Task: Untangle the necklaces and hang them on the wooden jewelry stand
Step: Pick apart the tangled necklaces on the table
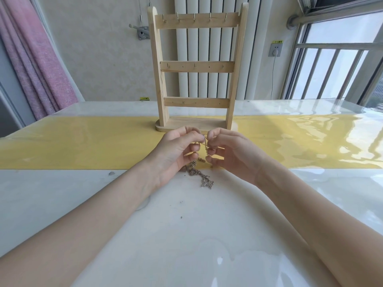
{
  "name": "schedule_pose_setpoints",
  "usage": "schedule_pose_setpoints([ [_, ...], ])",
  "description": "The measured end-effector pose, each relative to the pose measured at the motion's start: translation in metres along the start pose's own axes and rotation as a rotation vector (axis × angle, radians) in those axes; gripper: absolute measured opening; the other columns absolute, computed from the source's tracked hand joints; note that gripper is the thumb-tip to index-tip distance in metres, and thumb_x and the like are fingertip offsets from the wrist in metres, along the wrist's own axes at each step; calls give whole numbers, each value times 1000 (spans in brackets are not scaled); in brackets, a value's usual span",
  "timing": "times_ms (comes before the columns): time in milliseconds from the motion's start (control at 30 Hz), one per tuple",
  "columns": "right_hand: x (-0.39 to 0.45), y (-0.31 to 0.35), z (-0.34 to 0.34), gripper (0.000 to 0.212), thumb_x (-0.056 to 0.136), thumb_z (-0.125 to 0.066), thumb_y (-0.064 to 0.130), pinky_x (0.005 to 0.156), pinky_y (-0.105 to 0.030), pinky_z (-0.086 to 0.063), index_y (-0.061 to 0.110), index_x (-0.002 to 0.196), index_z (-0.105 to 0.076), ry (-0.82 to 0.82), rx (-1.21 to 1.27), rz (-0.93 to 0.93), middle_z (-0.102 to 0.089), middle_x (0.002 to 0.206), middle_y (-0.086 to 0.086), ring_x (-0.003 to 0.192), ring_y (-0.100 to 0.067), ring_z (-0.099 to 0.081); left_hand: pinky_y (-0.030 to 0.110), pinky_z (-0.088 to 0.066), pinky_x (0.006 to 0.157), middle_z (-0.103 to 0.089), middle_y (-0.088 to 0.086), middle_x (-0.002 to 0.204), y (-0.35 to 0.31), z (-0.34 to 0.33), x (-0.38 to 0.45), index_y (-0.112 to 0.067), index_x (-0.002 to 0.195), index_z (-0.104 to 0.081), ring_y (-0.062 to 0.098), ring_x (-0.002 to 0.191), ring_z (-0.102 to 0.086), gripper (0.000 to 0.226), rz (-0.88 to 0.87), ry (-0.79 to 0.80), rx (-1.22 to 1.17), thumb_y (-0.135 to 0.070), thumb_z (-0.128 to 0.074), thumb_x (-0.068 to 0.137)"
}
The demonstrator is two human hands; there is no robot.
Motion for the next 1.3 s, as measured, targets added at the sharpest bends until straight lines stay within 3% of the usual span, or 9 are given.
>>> schedule_pose_setpoints([
  [167, -1, 7, 4, 24, 90, -48, -5, 68, -25, -40, 13, 75, -55, -71, -65, 76, -45, 66, 0, 63, -14, -41, 17, -40, 49, -52, -4, 67, 2, -2, -2, -13, 88, -62, 7, 51, -42, 13, 21, 32, 168, -2, -57, 86],
  [300, -1, 10, 7, 15, 89, -61, 3, 68, -22, -42, 12, 77, -62, -123, -454, 179, -57, 76, -4, 70, -15, -46, 16, -43, 52, -58, -1, 72, 5, 4, -2, -12, 88, -65, 6, 53, -47, 9, 22, -23, 272, -4, -61, 85],
  [433, -1, 10, 6, 15, 89, -63, 8, 66, -24, -39, 12, 75, -66, -134, -615, 187, -55, 75, -9, 70, -15, -44, 15, -44, 52, -66, -4, 66, 3, 10, 0, -12, 85, -66, 5, 55, -49, 9, -3, -67, 270, -7, -60, 88],
  [567, -2, 9, 7, 16, 89, -64, 10, 62, -19, -41, 12, 73, -66, -138, -531, 178, -56, 77, -8, 62, -10, -43, 15, -44, 57, -67, -6, 68, 4, 11, 1, -12, 89, -68, 1, 55, -51, 8, -37, -56, 342, -9, -60, 89],
  [800, -1, 7, 8, 16, 90, -58, 5, 68, -23, -42, 10, 75, -60, -108, -384, 150, -56, 75, 0, 65, -12, -46, 12, -44, 54, -69, -2, 69, 5, 9, -1, -12, 83, -66, -1, 52, -54, 5, -47, -45, 397, -8, -65, 86],
  [933, 0, 6, 10, 14, 91, -59, 8, 68, -24, -43, 12, 79, -62, -92, -295, 140, -56, 80, 0, 70, -11, -48, 14, -45, 54, -66, 1, 70, 6, 3, -3, -12, 83, -64, 6, 54, -53, 9, 50, 44, 247, -13, -59, 90],
  [1100, 1, 6, 8, 17, 92, -60, 11, 61, -21, -43, 12, 74, -60, -205, -460, 182, -56, 73, 1, 62, -10, -48, 14, -44, 49, -66, 0, 64, 4, 4, -4, -13, 77, -59, 6, 51, -55, 15, 105, -4, 100, -12, -54, 90],
  [1300, 0, 6, 4, 18, 91, -62, 13, 63, -20, -44, 6, 75, -66, -131, -376, 184, -62, 65, 5, 65, -11, -49, 15, -45, 52, -66, 1, 69, 6, 6, -2, -10, 84, -59, 8, 55, -59, 11, 93, 12, 115, -12, -51, 92],
])
Point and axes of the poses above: each hand's wrist, its own x-axis towards the middle knuckle, its own z-axis out of the back of the hand, y = z × x, the point moved 4 cm from there along x, towards the middle knuckle
